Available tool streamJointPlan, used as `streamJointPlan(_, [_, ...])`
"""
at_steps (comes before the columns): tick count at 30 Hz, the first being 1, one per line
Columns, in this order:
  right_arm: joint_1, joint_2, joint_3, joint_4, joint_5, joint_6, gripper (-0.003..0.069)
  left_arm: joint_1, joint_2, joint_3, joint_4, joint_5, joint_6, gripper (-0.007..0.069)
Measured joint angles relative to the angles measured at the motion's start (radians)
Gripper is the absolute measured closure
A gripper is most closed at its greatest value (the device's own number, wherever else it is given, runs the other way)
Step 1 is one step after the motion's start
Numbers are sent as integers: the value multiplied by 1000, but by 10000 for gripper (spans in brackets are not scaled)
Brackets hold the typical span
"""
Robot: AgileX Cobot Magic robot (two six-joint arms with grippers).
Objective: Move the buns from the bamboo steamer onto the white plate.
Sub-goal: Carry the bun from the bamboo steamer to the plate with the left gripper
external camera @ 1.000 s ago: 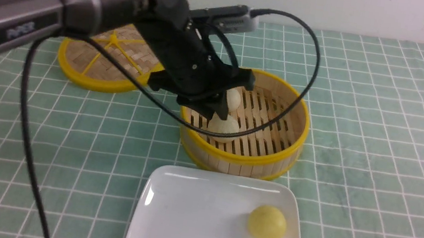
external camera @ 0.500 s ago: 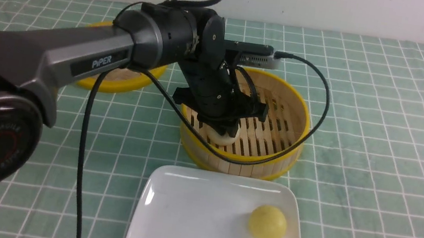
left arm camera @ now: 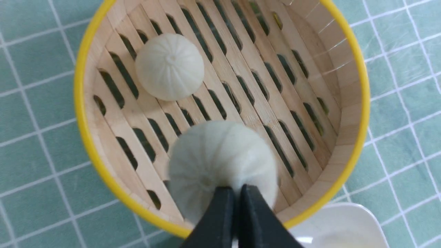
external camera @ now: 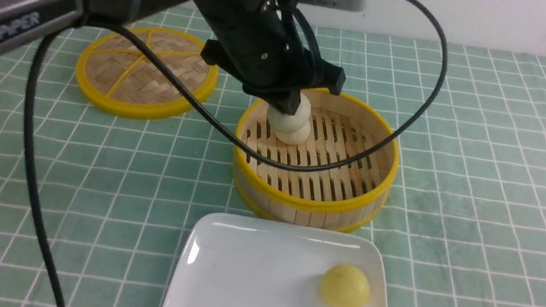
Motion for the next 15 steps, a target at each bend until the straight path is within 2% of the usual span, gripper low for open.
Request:
streamJointPlan(9, [0, 0, 0, 3, 0, 0, 647, 0, -150, 3, 50, 291, 15, 609])
streamJointPlan(12, [0, 0, 0, 3, 0, 0, 647, -12, -172, 44, 29, 306, 15, 609])
streamJointPlan(15, [0, 0, 0, 3, 0, 0, 646, -72, -175, 144, 7, 301, 15, 609])
